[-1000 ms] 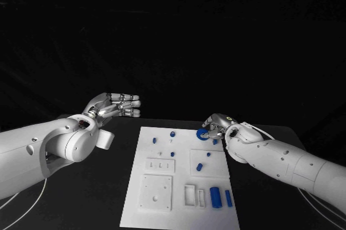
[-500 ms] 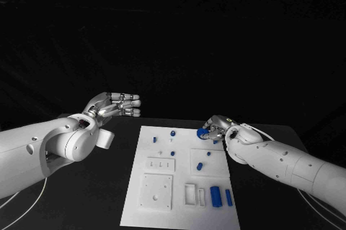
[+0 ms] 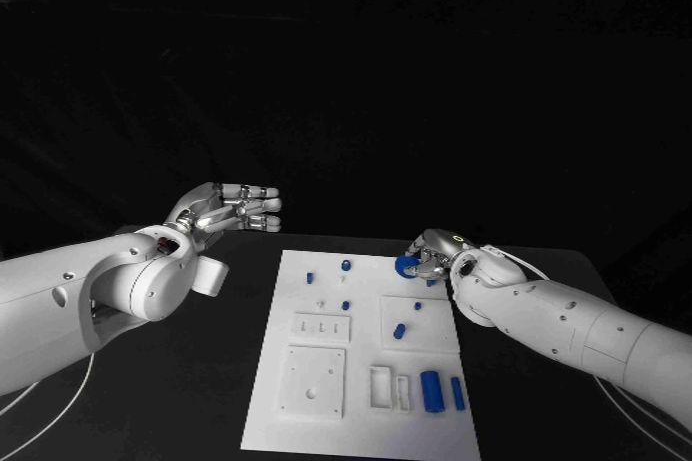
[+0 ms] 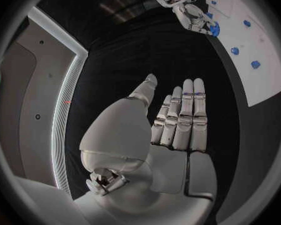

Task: Assemble the parts on the task board

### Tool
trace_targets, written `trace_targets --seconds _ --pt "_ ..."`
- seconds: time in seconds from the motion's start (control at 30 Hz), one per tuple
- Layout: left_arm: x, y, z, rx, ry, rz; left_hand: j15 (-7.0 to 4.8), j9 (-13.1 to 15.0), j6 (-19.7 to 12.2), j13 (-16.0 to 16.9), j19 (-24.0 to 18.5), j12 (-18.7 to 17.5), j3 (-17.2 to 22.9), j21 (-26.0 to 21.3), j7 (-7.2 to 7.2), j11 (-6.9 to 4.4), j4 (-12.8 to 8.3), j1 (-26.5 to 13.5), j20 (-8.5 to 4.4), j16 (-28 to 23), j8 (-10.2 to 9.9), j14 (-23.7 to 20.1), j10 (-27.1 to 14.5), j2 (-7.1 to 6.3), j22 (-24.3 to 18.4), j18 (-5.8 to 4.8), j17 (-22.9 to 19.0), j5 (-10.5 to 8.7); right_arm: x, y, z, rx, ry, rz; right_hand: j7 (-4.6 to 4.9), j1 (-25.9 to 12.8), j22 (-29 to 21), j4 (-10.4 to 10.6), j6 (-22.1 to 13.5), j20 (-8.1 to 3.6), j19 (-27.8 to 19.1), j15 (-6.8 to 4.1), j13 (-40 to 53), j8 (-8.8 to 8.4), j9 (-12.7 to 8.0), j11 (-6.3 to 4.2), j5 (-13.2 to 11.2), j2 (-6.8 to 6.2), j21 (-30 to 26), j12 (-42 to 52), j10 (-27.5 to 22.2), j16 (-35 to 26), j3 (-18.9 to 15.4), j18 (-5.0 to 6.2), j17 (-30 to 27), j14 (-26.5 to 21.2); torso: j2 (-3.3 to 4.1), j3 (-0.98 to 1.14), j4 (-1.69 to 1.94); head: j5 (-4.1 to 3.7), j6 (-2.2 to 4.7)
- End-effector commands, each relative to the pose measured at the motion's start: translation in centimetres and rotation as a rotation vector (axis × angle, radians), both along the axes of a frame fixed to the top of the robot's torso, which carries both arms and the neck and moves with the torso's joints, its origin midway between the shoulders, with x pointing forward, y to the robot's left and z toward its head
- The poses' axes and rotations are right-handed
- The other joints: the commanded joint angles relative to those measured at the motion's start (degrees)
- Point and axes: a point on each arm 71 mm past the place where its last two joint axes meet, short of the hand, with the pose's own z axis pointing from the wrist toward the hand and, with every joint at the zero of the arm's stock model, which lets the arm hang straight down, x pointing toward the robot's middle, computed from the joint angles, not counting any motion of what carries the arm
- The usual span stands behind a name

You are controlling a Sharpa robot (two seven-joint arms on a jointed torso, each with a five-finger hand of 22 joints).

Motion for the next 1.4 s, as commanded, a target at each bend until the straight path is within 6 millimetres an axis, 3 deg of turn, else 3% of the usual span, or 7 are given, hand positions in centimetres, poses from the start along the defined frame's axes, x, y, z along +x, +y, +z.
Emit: trace_targets --seconds 0.03,0.17,0.43,0.6,1.03,1.27,1.4 --pt "-0.1 -0.2 0.1 -0.002 -0.003 -0.019 -0.01 -0.07 -0.38 0.08 -0.42 0.24 0.03 0.21 0.11 0.11 -0.33 0.0 -0.04 -0.26 -0.08 -0.37 -0.43 -0.23 -0.05 -0.35 -0.04 0.3 -0.2 0.0 -0.4 -0.029 0.013 0.011 0.15 0.48 4.51 -1.46 1.2 -0.25 1.7 -0.37 0.25 0.43 0.24 -0.39 0.51 0.12 0.47 0.41 0.28 0.14 0.77 0.16 0.11 0.14 -0.02 0.02 -0.07 0.01 -0.04" --pt "-0.1 -0.2 0.1 -0.002 -0.003 -0.019 -0.01 -0.07 -0.38 0.08 -0.42 0.24 0.03 0.21 0.11 0.11 -0.33 0.0 -0.04 -0.26 -0.08 -0.37 -0.43 -0.23 -0.05 -0.35 -0.04 0.3 -0.4 0.4 -0.1 -0.033 -0.025 0.017 -0.2 0.6 4.61 -3.0 2.49 -0.45 1.68 -0.57 0.88 0.47 0.32 -0.65 1.24 0.4 1.18 1.22 0.75 0.21 1.6 0.03 0.29 0.15 -0.05 0.01 -0.06 -0.05 -0.1" --pt "-0.2 0.1 0.1 -0.001 -0.003 -0.012 -0.02 -0.07 -0.3 0.08 -0.43 0.23 0.08 0.24 0.11 0.1 -0.34 0.13 -0.05 -0.26 -0.07 -0.38 -0.43 -0.21 -0.05 -0.35 -0.04 0.32 -0.8 1.7 0.8 -0.033 -0.095 0.039 -0.35 0.0 4.58 -3.47 3.03 -0.55 1.61 -0.65 1.52 0.46 0.33 -0.76 1.13 0.35 1.39 2.04 1.43 0.08 1.95 -0.07 0.28 0.18 -0.06 0.09 -0.09 0.05 0.09" --pt "-0.2 0.1 0.1 -0.001 -0.003 -0.012 0.0 -0.07 -0.31 0.09 -0.48 0.24 0.06 0.22 0.12 0.11 -0.29 0.09 -0.03 -0.29 -0.07 -0.44 -0.45 -0.25 -0.06 -0.36 -0.04 0.3 -1.3 2.7 1.7 -0.043 -0.152 0.062 -0.48 -0.05 4.6 -3.41 3.34 -0.59 1.65 -0.69 1.7 0.45 0.33 -0.82 0.42 0.04 1.6 2.26 1.66 0.15 1.69 -0.13 0.35 0.24 -0.15 -0.12 -0.04 0.12 0.03" --pt "-0.2 0.0 0.1 -0.001 -0.002 -0.016 0.0 -0.07 -0.31 0.09 -0.48 0.24 0.06 0.22 0.12 0.11 -0.29 0.09 -0.03 -0.29 -0.07 -0.44 -0.45 -0.25 -0.06 -0.36 -0.04 0.3 -3.4 8.1 4.0 -0.034 -0.242 0.186 -0.53 0.16 4.65 -2.74 3.39 -0.64 1.71 -0.71 1.74 0.45 0.28 -0.84 -0.71 -0.54 2.02 2.2 1.87 0.17 1.64 -0.27 0.37 0.26 -0.03 -0.07 0.11 0.57 0.31" --pt "-0.3 -0.4 0.1 -0.003 -0.001 -0.024 0.0 -0.07 -0.31 0.09 -0.48 0.24 0.06 0.22 0.12 0.11 -0.29 0.09 -0.03 -0.29 -0.07 -0.44 -0.45 -0.25 -0.06 -0.36 -0.04 0.3 -3.7 10.7 3.7 -0.035 -0.249 0.227 -0.53 0.22 4.63 -2.32 3.38 -0.64 1.68 -0.71 1.83 0.43 0.26 -0.84 -0.79 -0.63 1.99 2.24 1.88 0.12 1.49 -0.3 0.33 0.25 -0.08 -0.21 0.3 0.69 0.38" --pt "-0.3 -0.6 0.1 -0.003 0.002 -0.031 0.01 -0.07 -0.31 0.09 -0.5 0.24 0.07 0.2 0.12 0.12 -0.26 0.16 -0.02 -0.3 -0.07 -0.46 -0.48 -0.29 -0.08 -0.35 -0.04 0.3 -3.6 11.7 3.2 -0.037 -0.248 0.238 -0.5 0.21 4.73 -2.08 3.23 -0.66 1.75 -0.72 1.83 0.42 0.24 -0.83 -0.34 -0.62 2.46 2.2 1.86 0.07 1.51 -0.32 0.28 0.25 0.0 -0.17 0.36 0.59 0.51"
